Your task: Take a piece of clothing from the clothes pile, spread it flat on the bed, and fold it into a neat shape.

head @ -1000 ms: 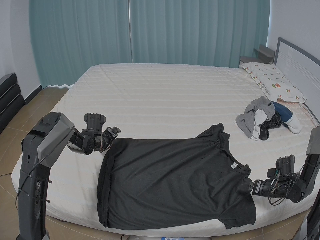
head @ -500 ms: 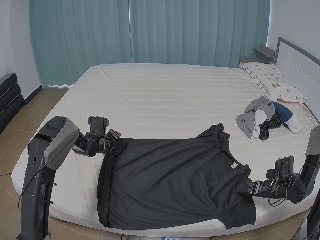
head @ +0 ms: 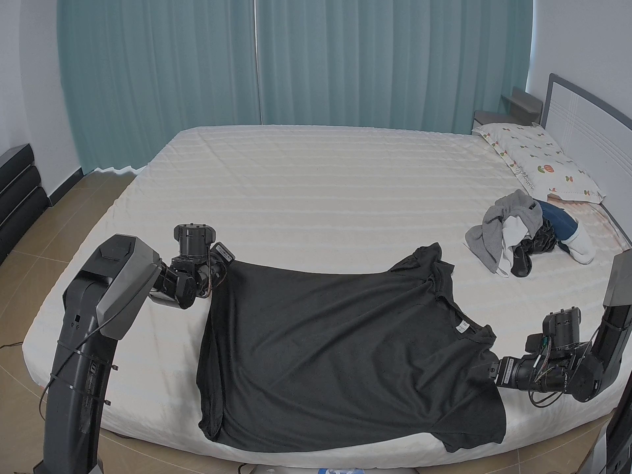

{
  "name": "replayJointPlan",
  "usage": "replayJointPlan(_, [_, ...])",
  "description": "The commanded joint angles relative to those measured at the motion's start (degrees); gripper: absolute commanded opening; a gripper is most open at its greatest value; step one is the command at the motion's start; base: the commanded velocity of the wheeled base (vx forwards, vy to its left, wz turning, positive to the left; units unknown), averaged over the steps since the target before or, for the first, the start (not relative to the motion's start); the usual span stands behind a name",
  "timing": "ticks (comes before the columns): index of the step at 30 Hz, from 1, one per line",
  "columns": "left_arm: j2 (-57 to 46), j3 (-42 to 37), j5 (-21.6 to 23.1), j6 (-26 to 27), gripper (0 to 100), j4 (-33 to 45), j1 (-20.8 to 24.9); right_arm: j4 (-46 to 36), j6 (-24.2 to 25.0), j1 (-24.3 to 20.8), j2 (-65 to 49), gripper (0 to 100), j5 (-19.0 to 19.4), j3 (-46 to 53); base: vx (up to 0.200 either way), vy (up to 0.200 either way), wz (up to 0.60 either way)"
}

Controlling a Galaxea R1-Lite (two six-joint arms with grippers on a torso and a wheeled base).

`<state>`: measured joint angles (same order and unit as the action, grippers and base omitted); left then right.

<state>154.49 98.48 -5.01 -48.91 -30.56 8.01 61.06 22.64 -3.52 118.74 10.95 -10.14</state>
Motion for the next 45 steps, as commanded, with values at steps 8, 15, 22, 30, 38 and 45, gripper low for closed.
replayJointPlan(8, [2.74,1.90,-0.70,0.22,0,-1.52,-0.36,0.02,-0.05,-0.08,0.18,100,0.04,-0.05,0.000,0.000,0.00])
replayJointPlan(15, [2.83,2.42,-0.61,0.13,100,-1.61,-0.54,0.02,-0.14,-0.08,0.09,100,0.04,0.04,0.000,0.000,0.00])
replayJointPlan(22, [1.78,1.46,-0.97,-0.40,100,-1.43,-1.68,0.02,-0.14,-0.08,0.00,100,0.04,0.21,0.000,0.000,0.00])
replayJointPlan(30, [-8.86,-14.45,1.93,-0.22,100,-1.52,-3.26,0.02,-0.14,-0.08,-0.26,100,0.04,0.30,0.000,0.000,0.00])
replayJointPlan(38, [-20.19,-34.23,7.12,17.00,100,-0.38,-3.53,0.02,-0.23,-0.08,-0.35,100,0.04,0.39,0.000,0.000,0.00])
replayJointPlan(45, [-27.14,-45.65,11.34,28.96,100,-0.11,-3.44,0.02,-0.31,-0.08,-0.35,100,0.04,0.65,0.000,0.000,0.00])
